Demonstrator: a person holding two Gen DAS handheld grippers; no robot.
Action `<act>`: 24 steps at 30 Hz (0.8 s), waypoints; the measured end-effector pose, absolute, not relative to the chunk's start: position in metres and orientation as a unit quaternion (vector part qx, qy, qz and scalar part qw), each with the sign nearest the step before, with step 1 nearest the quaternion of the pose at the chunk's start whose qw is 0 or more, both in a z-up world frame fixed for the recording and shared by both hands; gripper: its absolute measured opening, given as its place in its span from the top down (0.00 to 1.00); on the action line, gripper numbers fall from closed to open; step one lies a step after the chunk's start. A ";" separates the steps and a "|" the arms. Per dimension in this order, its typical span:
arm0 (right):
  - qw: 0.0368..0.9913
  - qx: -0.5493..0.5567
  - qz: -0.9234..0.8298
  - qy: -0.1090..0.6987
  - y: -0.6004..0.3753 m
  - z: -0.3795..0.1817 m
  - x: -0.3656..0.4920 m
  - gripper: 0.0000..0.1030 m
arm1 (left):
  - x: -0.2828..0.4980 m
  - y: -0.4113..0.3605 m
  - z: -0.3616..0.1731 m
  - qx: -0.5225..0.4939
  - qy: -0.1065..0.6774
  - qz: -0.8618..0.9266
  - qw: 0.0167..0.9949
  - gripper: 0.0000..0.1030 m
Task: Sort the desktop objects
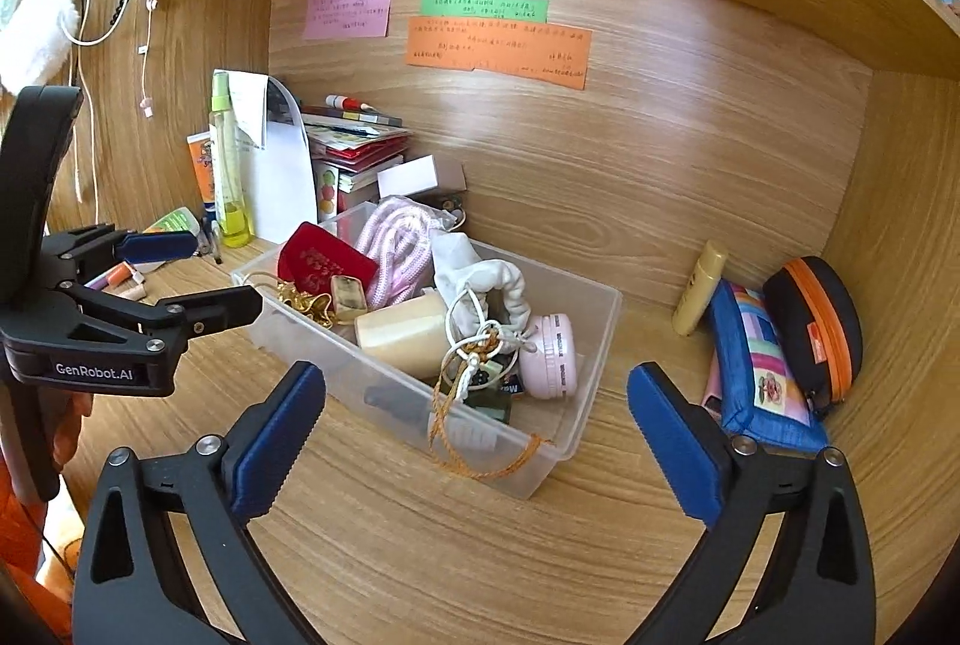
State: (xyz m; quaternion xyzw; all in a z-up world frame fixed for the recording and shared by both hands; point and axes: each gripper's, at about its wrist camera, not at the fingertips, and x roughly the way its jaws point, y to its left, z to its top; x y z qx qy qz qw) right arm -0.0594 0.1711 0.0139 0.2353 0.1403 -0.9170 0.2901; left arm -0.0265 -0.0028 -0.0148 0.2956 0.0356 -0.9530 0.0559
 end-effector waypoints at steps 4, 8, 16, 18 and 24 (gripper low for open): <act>0.289 0.237 -0.918 0.134 0.171 0.011 -0.056 0.02 | -0.025 -0.002 -0.017 0.298 0.037 -0.952 0.056 0.09; 0.289 0.244 -0.917 0.129 0.172 0.008 -0.056 0.02 | -0.023 -0.001 -0.019 0.299 0.038 -0.952 0.060 0.09; 0.287 0.255 -0.916 0.115 0.177 0.007 -0.060 0.02 | -0.021 -0.002 -0.019 0.296 0.038 -0.952 0.060 0.09; 0.288 0.255 -0.916 0.113 0.178 0.007 -0.060 0.02 | -0.020 -0.001 -0.018 0.295 0.037 -0.953 0.061 0.09; 0.289 0.255 -0.916 0.112 0.178 0.008 -0.060 0.02 | -0.019 0.000 -0.015 0.291 0.038 -0.954 0.054 0.09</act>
